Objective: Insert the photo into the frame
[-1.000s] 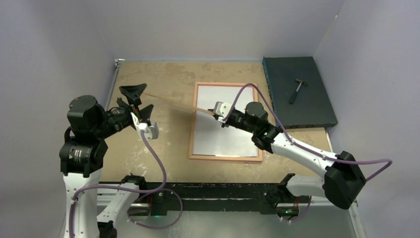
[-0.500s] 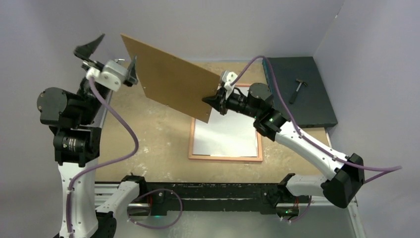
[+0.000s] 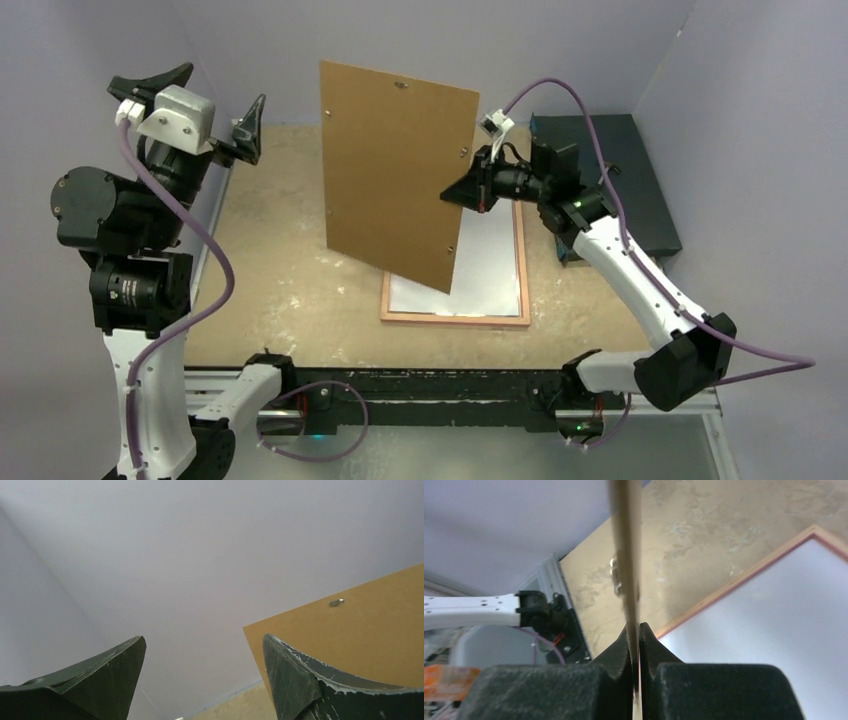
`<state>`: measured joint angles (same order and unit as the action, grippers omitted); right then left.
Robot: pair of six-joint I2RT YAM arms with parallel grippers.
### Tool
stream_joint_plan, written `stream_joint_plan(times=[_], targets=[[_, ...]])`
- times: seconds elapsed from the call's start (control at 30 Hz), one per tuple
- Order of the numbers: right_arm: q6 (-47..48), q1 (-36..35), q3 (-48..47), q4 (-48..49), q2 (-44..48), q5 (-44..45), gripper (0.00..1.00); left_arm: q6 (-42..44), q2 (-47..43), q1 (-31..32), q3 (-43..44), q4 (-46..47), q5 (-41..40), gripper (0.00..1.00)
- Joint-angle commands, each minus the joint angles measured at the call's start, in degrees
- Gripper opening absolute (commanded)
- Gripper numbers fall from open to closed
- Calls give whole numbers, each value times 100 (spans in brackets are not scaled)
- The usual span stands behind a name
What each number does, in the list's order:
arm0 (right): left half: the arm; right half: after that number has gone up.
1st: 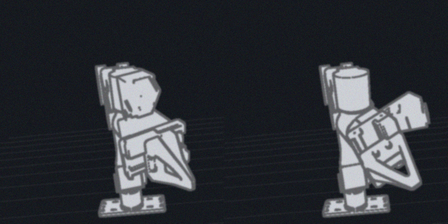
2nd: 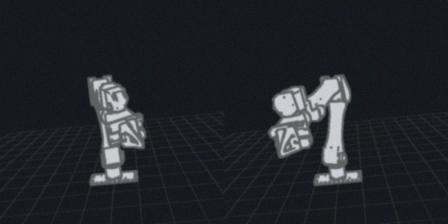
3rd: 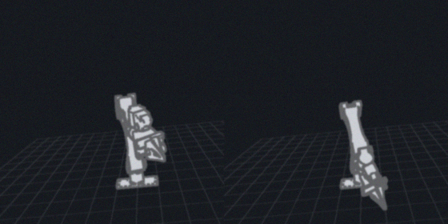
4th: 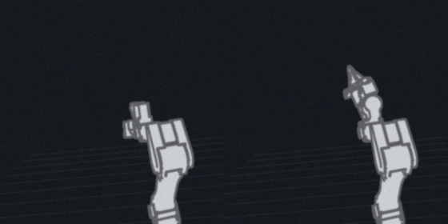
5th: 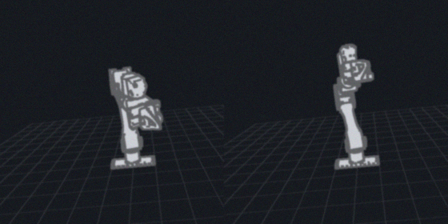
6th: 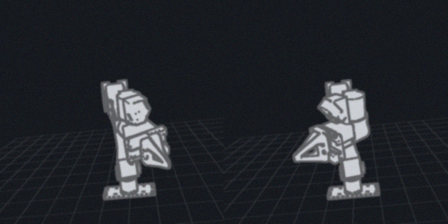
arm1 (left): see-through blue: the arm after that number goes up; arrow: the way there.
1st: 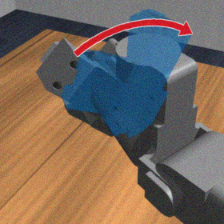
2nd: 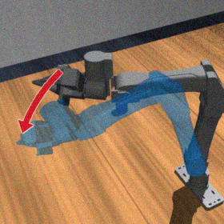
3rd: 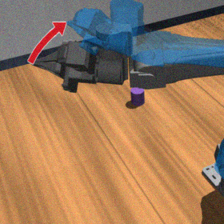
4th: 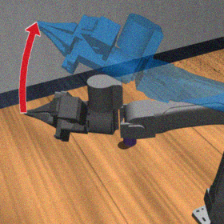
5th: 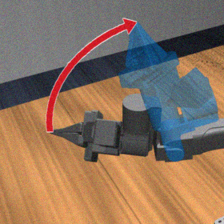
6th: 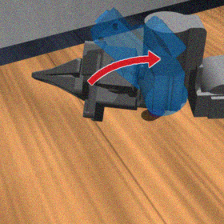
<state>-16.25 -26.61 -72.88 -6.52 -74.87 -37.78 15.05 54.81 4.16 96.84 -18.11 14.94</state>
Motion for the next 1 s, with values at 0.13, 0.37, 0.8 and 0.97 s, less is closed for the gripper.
stream_joint_plan(times=[0.13,0.37,0.8,0.97], targets=[[-1195,736,-305,-337,401,-1792,0,-84,285,-17,-1049,-871,17,84],[-1253,1368,106,-691,472,-1601,0,-163,200,-21,-2304,-891,882,80],[-3077,2268,1480,1208,366,-1187,0,154,134,-17,-3197,-894,881,78],[-3487,2609,1953,1738,375,-764,0,222,360,-13,-3272,-1047,862,77]])
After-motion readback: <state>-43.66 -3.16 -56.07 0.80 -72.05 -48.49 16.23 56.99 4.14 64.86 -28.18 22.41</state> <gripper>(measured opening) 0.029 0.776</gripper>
